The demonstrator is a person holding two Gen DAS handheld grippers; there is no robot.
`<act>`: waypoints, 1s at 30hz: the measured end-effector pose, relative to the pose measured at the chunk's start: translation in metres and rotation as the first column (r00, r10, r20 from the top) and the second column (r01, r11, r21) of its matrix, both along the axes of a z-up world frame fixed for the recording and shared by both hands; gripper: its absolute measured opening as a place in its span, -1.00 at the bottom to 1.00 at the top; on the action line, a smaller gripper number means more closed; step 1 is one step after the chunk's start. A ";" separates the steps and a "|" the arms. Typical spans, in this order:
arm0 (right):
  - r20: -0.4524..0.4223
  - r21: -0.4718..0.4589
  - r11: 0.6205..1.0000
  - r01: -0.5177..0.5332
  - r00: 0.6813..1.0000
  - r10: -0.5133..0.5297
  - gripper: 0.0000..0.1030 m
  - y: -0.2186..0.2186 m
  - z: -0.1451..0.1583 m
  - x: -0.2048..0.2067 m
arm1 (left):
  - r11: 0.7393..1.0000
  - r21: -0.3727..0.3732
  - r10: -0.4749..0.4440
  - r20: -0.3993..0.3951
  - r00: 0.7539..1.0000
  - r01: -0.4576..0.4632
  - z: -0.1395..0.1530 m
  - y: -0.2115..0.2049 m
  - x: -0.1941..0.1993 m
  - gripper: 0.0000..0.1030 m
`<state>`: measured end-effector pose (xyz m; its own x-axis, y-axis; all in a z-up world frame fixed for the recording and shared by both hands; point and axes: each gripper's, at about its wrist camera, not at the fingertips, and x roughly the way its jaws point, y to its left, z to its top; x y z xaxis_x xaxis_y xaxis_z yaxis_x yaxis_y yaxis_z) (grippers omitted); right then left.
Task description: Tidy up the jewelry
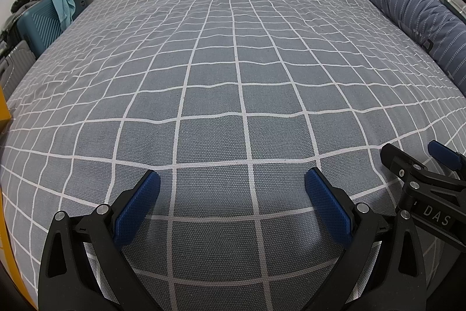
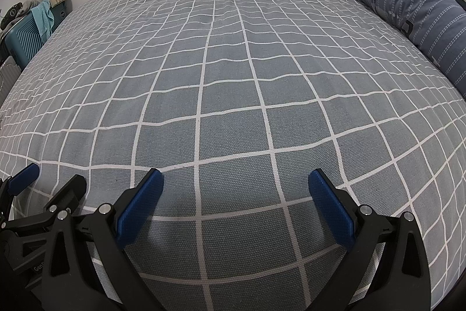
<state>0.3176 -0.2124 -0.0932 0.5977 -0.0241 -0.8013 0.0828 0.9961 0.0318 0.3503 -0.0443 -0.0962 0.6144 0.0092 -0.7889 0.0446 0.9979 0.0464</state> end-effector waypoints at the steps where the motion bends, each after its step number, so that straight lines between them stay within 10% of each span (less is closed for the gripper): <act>1: 0.000 0.000 1.000 0.000 1.000 0.000 0.87 0.000 0.000 0.001 | 1.000 0.001 0.000 0.000 1.000 0.000 0.000 0.000 0.000 0.91; 30: 0.000 0.000 1.000 0.000 1.000 0.000 0.87 0.000 0.000 0.001 | 1.000 -0.003 0.001 0.003 1.000 -0.001 -0.004 0.001 -0.001 0.91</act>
